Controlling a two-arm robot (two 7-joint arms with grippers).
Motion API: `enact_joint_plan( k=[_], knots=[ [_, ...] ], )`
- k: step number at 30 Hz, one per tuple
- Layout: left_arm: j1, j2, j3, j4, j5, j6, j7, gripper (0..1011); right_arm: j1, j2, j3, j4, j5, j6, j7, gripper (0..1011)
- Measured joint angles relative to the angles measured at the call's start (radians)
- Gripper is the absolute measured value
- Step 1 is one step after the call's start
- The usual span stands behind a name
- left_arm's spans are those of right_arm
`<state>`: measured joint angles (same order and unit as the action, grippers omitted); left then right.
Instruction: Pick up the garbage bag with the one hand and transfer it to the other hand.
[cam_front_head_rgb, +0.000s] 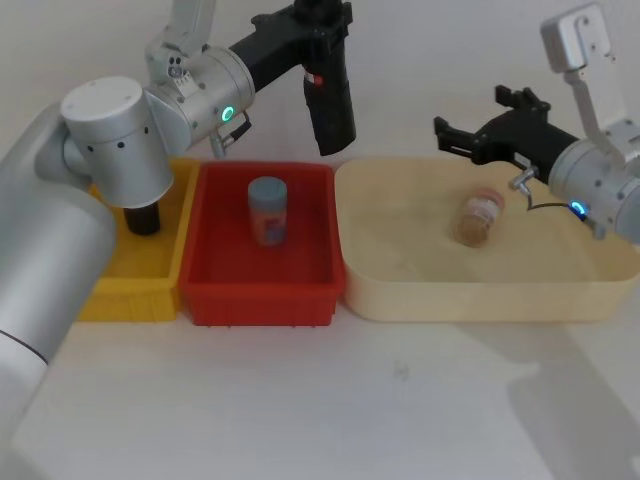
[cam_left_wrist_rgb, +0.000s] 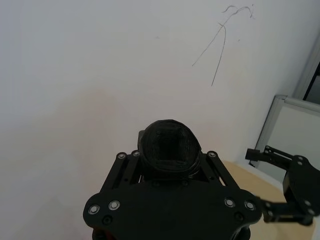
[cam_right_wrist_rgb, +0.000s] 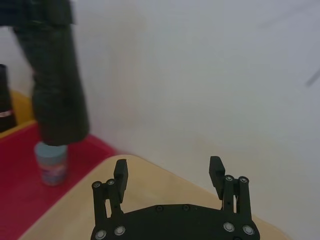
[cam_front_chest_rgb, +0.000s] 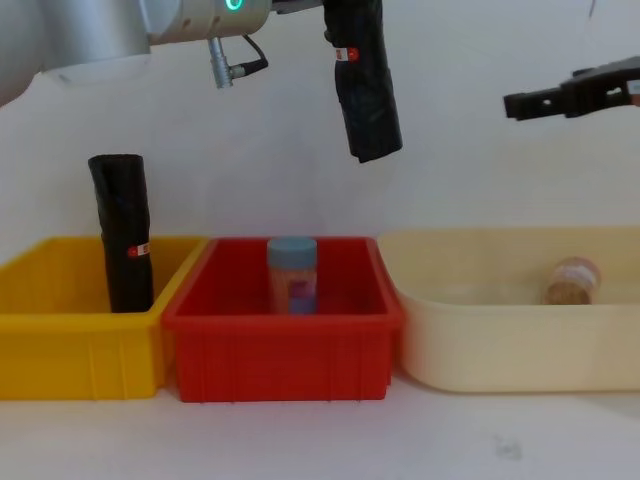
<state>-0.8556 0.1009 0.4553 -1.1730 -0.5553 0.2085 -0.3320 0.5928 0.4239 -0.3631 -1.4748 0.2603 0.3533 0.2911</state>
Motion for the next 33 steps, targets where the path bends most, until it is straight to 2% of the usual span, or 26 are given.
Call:
enact_joint_plan(
  k=[8,14,21,33],
  knots=[
    [-0.001,-0.001,0.001,0.001,0.0,0.0,0.0,374,-0.003,-0.006,-0.032,-0.028,-0.006,-0.038,0.053,1000],
    [-0.001,-0.001,0.001,0.002,0.0,0.0,0.0,374,-0.005,-0.028,-0.055,-0.042,-0.012,-0.074,0.078,1000],
    [-0.001,-0.002,0.001,0.002,0.0,0.0,0.0,374,-0.01,-0.047,-0.056,-0.042,-0.011,-0.099,0.086,1000],
    [-0.001,-0.002,0.001,0.002,0.0,0.0,0.0,374,-0.015,-0.078,-0.029,-0.018,0.01,-0.124,0.083,1000]
  ],
)
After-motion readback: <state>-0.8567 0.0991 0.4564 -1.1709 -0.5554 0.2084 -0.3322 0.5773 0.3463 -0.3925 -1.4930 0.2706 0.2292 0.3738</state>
